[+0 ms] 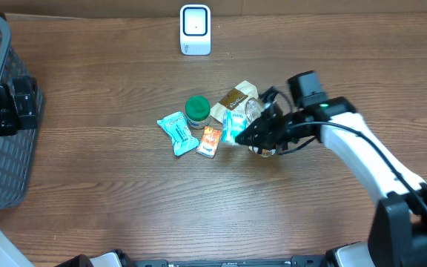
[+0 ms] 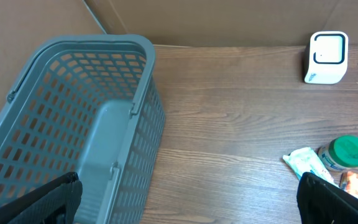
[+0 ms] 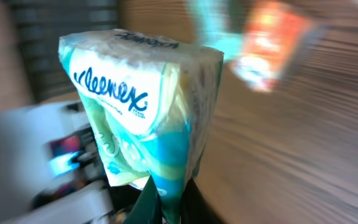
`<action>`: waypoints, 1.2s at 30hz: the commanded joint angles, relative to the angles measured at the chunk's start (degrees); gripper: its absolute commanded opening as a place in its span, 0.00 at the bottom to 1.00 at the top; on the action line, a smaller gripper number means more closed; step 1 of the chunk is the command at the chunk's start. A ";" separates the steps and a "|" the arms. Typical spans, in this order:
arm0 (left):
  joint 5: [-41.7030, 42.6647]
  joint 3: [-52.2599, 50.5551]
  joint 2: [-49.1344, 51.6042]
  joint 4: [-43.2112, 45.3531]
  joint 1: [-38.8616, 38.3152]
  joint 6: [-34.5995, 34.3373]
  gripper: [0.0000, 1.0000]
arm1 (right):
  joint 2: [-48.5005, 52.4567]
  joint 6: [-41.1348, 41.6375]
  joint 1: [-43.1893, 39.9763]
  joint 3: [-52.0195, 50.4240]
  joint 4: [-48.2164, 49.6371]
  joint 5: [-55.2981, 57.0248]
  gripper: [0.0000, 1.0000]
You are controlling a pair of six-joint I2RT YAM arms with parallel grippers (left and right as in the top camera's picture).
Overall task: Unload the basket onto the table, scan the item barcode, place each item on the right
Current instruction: 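Lower the right gripper and grasp the mint-green Kleenex pack, then lift the mint-green pack and hold it in front of the scanner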
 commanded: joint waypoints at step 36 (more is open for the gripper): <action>0.37 0.13 0.07 0.20 0.22 0.87 1.00 | -1.40 15.54 12.20 3.45 23.61 2.14 0.04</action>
